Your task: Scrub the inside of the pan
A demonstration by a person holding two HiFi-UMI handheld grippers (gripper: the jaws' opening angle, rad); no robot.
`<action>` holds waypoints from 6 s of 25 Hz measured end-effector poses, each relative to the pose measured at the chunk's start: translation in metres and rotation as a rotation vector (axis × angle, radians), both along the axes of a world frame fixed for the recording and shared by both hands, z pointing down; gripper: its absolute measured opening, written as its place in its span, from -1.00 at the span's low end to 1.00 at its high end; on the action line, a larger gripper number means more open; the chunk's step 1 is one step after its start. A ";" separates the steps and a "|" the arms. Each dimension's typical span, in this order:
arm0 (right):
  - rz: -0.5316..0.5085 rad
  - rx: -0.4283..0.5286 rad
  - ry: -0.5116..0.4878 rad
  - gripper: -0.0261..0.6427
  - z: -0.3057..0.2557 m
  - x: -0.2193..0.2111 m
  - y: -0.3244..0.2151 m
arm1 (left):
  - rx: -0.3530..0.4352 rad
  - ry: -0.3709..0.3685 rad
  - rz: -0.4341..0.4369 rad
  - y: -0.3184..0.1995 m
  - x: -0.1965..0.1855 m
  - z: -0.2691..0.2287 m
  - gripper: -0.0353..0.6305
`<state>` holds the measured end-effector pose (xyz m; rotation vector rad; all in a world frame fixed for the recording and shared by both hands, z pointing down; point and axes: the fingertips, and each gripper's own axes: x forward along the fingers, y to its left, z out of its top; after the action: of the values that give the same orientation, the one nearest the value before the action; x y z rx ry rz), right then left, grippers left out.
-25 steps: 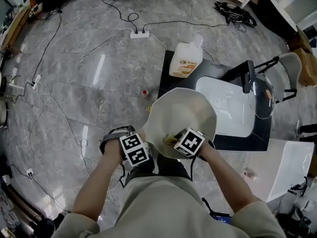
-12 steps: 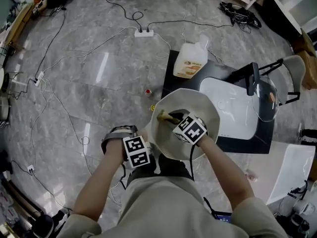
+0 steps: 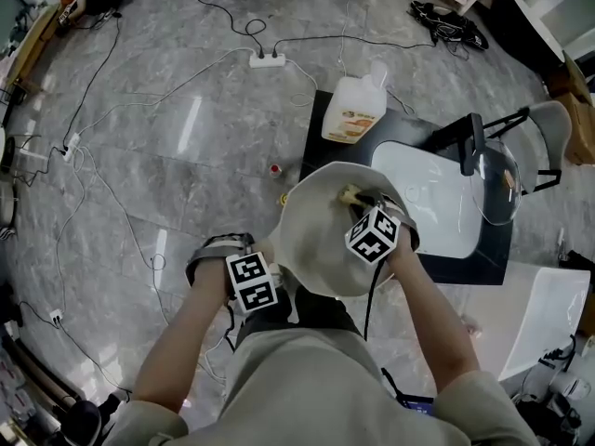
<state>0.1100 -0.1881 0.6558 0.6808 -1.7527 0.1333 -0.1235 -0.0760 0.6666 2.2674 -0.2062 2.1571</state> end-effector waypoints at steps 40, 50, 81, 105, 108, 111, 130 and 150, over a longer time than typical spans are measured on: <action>0.204 -0.288 -0.331 -0.62 0.001 -0.045 0.001 | -0.085 0.004 -0.085 0.004 -0.001 0.001 -0.72; 0.128 -0.284 0.067 -0.63 0.002 0.025 0.031 | -0.102 0.007 -0.081 0.005 -0.001 0.002 -0.74; 0.133 -0.042 -0.479 -0.62 -0.047 -0.099 0.028 | 0.050 0.172 -0.112 -0.008 0.023 -0.043 0.09; 0.200 0.500 -0.860 -0.62 -0.330 -0.055 0.025 | 0.314 0.872 -0.403 -0.066 0.055 -0.287 -0.32; 0.185 0.553 -0.893 -0.63 -0.358 -0.050 0.033 | 0.391 0.925 -0.389 -0.069 0.057 -0.317 -0.40; 0.176 0.595 -0.919 -0.63 -0.383 -0.046 0.040 | 0.474 0.998 -0.357 -0.071 0.058 -0.352 -0.55; 0.213 0.763 -0.996 -0.62 -0.477 0.001 0.095 | 0.679 1.197 -0.439 -0.058 0.074 -0.441 -0.88; 0.228 0.798 -0.925 -0.63 -0.475 0.026 0.106 | 0.647 1.157 -0.430 -0.060 0.093 -0.428 -0.89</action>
<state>0.1364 -0.0823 0.1805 1.5746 -2.6299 -0.1392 -0.0304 -0.1361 0.2390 2.9333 -1.2832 0.3948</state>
